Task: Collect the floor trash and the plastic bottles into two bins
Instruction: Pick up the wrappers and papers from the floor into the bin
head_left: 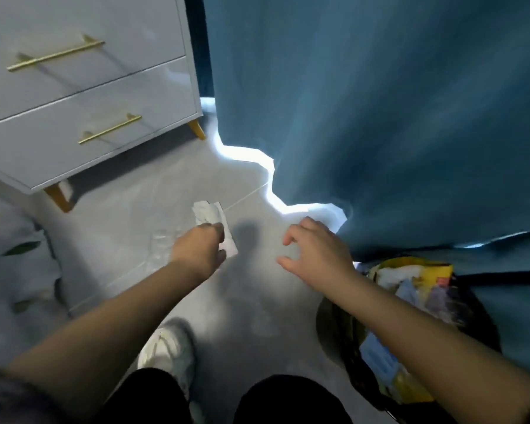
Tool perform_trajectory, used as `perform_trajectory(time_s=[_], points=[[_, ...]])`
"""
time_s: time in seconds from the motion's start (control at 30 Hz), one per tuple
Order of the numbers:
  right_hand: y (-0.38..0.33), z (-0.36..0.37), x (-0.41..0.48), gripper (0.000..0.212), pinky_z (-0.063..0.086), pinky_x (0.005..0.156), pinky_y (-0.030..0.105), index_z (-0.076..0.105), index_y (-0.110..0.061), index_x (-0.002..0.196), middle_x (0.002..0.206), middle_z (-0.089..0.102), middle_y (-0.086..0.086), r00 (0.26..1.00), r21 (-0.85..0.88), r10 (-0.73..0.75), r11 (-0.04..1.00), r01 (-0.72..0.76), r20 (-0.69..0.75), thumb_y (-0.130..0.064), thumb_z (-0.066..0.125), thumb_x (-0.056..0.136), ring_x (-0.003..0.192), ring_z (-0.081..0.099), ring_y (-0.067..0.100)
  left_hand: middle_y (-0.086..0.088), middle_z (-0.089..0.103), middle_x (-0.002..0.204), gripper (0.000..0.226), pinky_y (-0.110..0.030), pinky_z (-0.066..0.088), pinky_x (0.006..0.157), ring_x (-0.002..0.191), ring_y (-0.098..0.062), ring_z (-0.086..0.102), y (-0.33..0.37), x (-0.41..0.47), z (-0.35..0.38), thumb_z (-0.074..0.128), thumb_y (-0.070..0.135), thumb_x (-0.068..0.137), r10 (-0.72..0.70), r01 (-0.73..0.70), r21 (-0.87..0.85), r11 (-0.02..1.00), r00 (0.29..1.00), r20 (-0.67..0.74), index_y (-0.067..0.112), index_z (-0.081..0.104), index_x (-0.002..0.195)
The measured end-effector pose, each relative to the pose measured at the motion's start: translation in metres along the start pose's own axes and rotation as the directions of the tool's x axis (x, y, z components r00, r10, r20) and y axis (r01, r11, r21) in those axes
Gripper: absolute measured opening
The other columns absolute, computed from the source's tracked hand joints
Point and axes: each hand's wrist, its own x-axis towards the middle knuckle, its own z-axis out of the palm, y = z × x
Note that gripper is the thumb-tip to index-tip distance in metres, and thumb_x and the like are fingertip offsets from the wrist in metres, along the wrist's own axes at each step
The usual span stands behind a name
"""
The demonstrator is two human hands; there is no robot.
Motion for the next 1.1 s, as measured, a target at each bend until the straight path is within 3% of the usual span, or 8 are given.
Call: perform_trajectory(time_s=[0.13,0.3,0.37,0.47,0.6,0.73,0.9,1.1], points=[[-0.029,0.063,0.066,0.035,0.040,0.075,0.030,0.056,-0.023,0.111,0.115,0.052,-0.002,0.993,0.014,0.007,1.000,-0.008,0.114,-0.041,0.064,0.081,0.108,0.051,0.021,-0.006,0.057,0.116,0.028,-0.033,0.047,0.077,0.104,-0.026,0.057,-0.066,0.017,0.037,0.056,0.021,0.085,-0.213,0.211,0.048,0.976,0.975,0.059,0.014,0.054,0.113],[-0.032,0.145,0.126,0.061,0.050,0.089,0.041,0.044,-0.022,0.126,0.125,0.047,0.005,0.941,0.116,0.149,0.975,-0.192,0.305,-0.031,0.074,0.073,0.110,0.053,0.025,-0.007,0.039,0.128,0.052,-0.036,0.045,0.080,0.115,-0.028,0.045,-0.122,0.038,0.080,0.060,0.023,0.085,-0.381,0.377,0.072,0.923,0.923,0.052,0.018,0.036,0.132],[-0.031,0.167,0.145,0.072,0.051,0.090,0.044,0.041,-0.019,0.129,0.128,0.048,0.008,0.911,0.211,0.227,0.927,-0.310,0.343,-0.029,0.078,0.069,0.110,0.055,0.027,-0.009,0.037,0.126,0.055,-0.040,0.045,0.081,0.116,-0.031,0.043,-0.135,0.049,0.090,0.059,0.036,0.086,-0.462,0.463,-0.036,0.886,0.887,0.021,0.016,0.035,0.131],[-0.037,0.188,0.172,0.091,0.046,0.097,0.034,0.031,-0.012,0.141,0.133,0.051,0.009,0.865,0.316,0.339,0.829,-0.461,0.370,-0.035,0.080,0.068,0.120,0.052,0.026,-0.014,0.039,0.125,0.075,-0.045,0.042,0.092,0.119,-0.038,0.042,-0.143,0.063,0.098,0.060,0.058,0.078,-0.648,0.638,-0.326,0.698,0.756,0.094,0.011,0.033,0.129],[-0.055,0.206,0.191,0.107,0.048,0.093,0.035,0.025,-0.014,0.141,0.134,0.044,0.009,0.823,0.329,0.466,0.760,-0.560,0.325,-0.046,0.082,0.056,0.122,0.049,0.027,-0.013,0.038,0.123,0.077,-0.044,0.042,0.091,0.119,-0.037,0.040,-0.144,0.071,0.112,0.062,0.057,0.073,-0.724,0.703,-0.383,0.600,0.681,0.116,0.012,0.031,0.127],[-0.065,0.211,0.197,0.097,0.046,0.087,0.035,0.028,-0.022,0.135,0.130,0.037,0.007,0.842,0.291,0.473,0.793,-0.535,0.259,-0.047,0.079,0.056,0.120,0.046,0.027,-0.012,0.038,0.122,0.077,-0.044,0.044,0.087,0.117,-0.036,0.041,-0.146,0.075,0.115,0.061,0.058,0.075,-0.704,0.670,-0.374,0.641,0.707,0.060,0.014,0.029,0.129],[-0.074,0.215,0.211,0.076,0.048,0.086,0.038,0.037,-0.013,0.132,0.129,0.045,0.009,0.861,0.219,0.465,0.835,-0.504,0.207,-0.042,0.073,0.071,0.120,0.048,0.029,-0.010,0.043,0.118,0.066,-0.041,0.043,0.083,0.109,-0.031,0.050,-0.146,0.081,0.122,0.054,0.062,0.081,-0.674,0.652,-0.227,0.723,0.738,-0.028,0.014,0.036,0.123],[-0.067,0.230,0.223,0.046,0.054,0.078,0.031,0.057,-0.009,0.123,0.116,0.064,0.010,0.839,0.047,0.509,0.849,-0.526,0.193,-0.023,0.067,0.080,0.103,0.064,0.028,-0.011,0.046,0.112,0.054,-0.041,0.043,0.082,0.098,-0.035,0.058,-0.155,0.087,0.123,0.071,0.028,0.078,-0.658,0.632,-0.289,0.719,0.753,0.013,0.013,0.034,0.115]])
